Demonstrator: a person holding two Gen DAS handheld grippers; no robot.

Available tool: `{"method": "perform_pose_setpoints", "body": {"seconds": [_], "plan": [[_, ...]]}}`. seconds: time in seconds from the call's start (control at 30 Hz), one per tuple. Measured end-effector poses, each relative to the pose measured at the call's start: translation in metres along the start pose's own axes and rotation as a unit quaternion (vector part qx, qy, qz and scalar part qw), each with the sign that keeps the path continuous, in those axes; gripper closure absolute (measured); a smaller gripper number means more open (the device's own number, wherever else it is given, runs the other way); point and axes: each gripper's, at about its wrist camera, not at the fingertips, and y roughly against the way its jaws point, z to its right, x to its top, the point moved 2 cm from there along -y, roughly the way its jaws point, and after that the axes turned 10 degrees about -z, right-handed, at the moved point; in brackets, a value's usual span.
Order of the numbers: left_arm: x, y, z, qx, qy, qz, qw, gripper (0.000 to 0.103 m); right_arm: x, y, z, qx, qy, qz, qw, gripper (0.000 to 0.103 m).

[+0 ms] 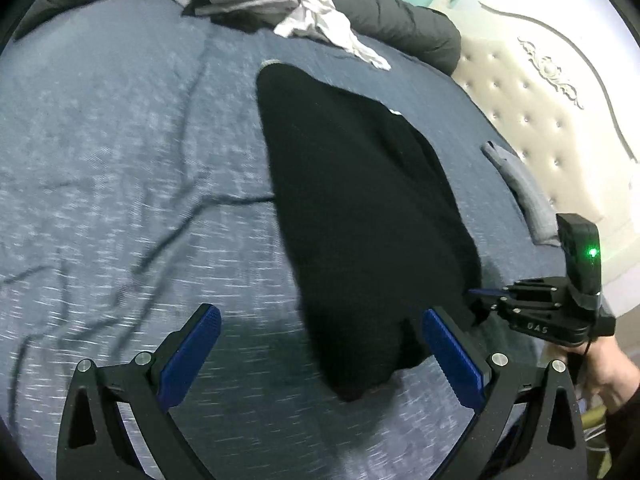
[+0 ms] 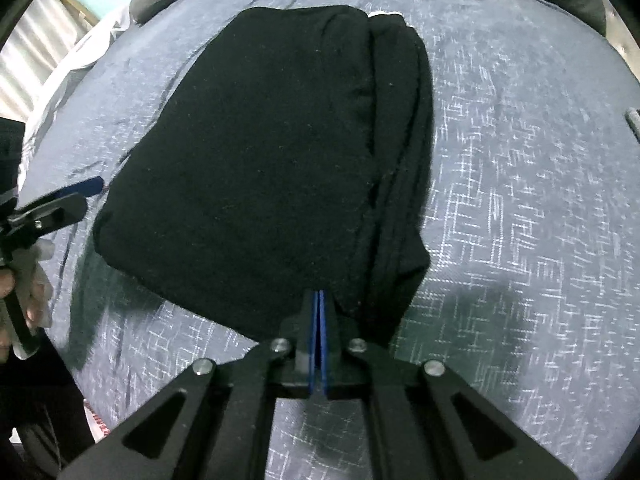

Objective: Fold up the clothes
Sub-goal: 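Lower both grippers onto the end of the black sweatshirt bundle, then grasp the bundle end with both grippers and lift it off the bed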

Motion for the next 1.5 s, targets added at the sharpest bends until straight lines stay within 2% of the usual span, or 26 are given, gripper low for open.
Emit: {"method": "perform_pose_setpoints", "body": {"seconds": [0.17,0.27,0.57,0.6,0.7,0.8,0.83,0.9,0.97,1.03,1.23,1.27,1.33,1.4,1.5], "plan": [[0.003,-0.012,0.008,-0.001,0.002,-0.003,1.0000,0.000,-0.001,0.002,0.000,0.007,-0.003,-0.001,1.000,0.103],[0.004,-0.019,0.009,-0.007,0.009,-0.008,0.9999,0.000,0.000,0.005,0.004,0.027,-0.014,0.006,1.000,0.103],[0.006,-0.035,0.009,-0.020,0.021,-0.016,0.9994,0.001,-0.005,0.044,0.027,0.076,-0.058,0.080,0.992,0.099],[0.005,-0.036,0.008,-0.023,0.024,-0.017,0.9993,0.001,-0.003,0.048,0.033,0.075,-0.066,0.083,0.991,0.093],[0.003,-0.041,0.002,-0.041,0.037,-0.019,0.9983,0.001,0.000,0.040,0.048,0.093,-0.094,0.065,0.989,0.059],[0.001,-0.040,0.001,-0.052,0.042,-0.014,0.9977,0.004,-0.003,0.028,0.053,0.120,-0.108,0.040,0.986,0.057],[0.002,-0.040,0.002,-0.055,0.043,-0.014,0.9975,0.006,-0.003,0.022,0.052,0.123,-0.107,0.031,0.986,0.050],[0.003,-0.038,0.005,-0.060,0.042,-0.012,0.9972,0.015,-0.003,0.014,0.052,0.130,-0.107,0.019,0.986,0.041],[0.003,-0.036,0.008,-0.065,0.038,-0.008,0.9971,0.023,-0.003,0.009,0.051,0.132,-0.100,0.015,0.986,0.037],[0.001,-0.035,0.011,-0.062,0.034,-0.005,0.9975,0.025,-0.002,0.007,0.050,0.130,-0.092,0.012,0.987,0.034],[0.000,-0.032,0.012,-0.056,0.043,0.004,0.9975,0.029,-0.001,0.009,0.047,0.136,-0.100,0.026,0.985,0.032],[0.001,-0.031,0.012,-0.052,0.042,0.006,0.9977,0.031,-0.001,0.010,0.044,0.137,-0.098,0.030,0.985,0.035],[0.001,-0.028,0.013,-0.048,0.041,0.008,0.9979,0.034,-0.002,0.012,0.037,0.134,-0.084,0.032,0.987,0.052],[0.000,-0.026,0.012,-0.048,0.041,0.007,0.9980,0.035,-0.002,0.013,0.034,0.140,-0.081,0.034,0.986,0.063],[-0.002,-0.030,0.009,-0.057,0.046,-0.007,0.9972,0.035,0.000,0.010,0.035,0.149,-0.087,0.032,0.985,0.064]]}}
